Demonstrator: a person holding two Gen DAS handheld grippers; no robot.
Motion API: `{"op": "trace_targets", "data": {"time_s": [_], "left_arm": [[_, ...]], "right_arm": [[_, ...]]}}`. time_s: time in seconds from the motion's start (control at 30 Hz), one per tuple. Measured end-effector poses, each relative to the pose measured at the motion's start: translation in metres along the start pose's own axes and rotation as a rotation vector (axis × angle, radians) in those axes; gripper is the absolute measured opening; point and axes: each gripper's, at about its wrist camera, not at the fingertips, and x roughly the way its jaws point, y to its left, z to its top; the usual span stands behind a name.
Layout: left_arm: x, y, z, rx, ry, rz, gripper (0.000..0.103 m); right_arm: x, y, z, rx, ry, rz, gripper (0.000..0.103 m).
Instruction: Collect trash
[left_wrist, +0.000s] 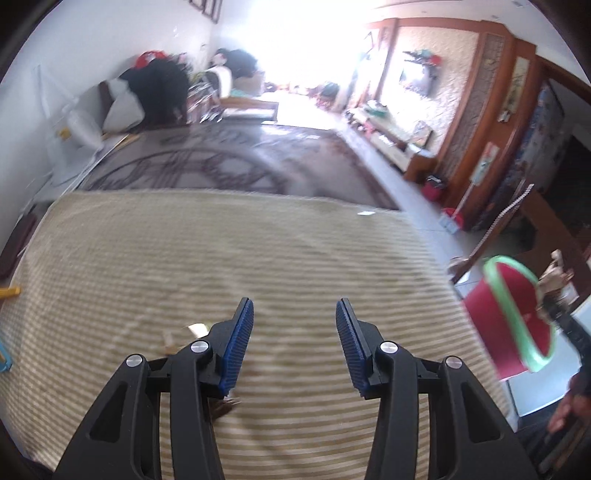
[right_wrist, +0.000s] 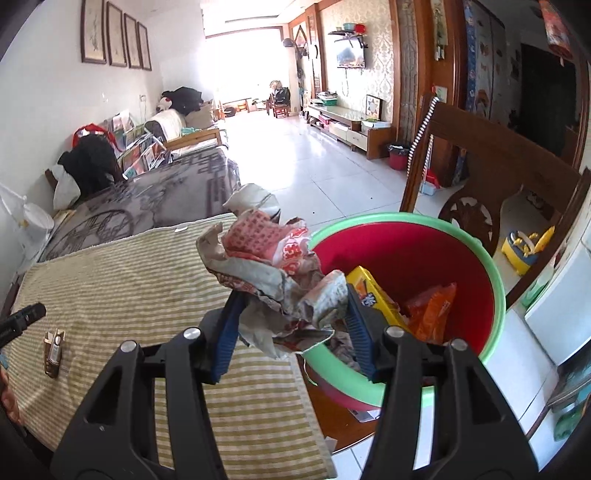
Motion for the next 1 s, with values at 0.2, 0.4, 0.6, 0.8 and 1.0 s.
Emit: {"op": "trace_targets", "data": {"time_s": [0.2,0.4,0.6,0.8,1.0], "left_arm": [[-0.007,-0.051,0.004,0.042,-0.021,-0.065,0.043],[-0.006,-0.089,0.004,0.093,-0.014,-0.110,0.043],[-0.005,-0.114,0.003,0.153,-0.007,-0.132,0.044],[-0.007,-0.049,-0.011,0.105,-0.020,0.085,0.068],[0.011,0.056,-0.044,-0.152,0.113,0.244,0.066]], "right_arm": [[-0.001,-0.027,-0.004,0.052,-0.006,0.009,0.052],[-0.001,-0.043,-0.006,0.089,-0.010,0.015,0.052],[-0.003,-0.050,-0.007,0.113,-0.016,0.026,0.052],[-0.004,-0.059,-0.007,0.142,-0.018,0.039,0.052],[-0.001,-0.050,-0.006,0.119,-0.007,0.049,0.052]]}}
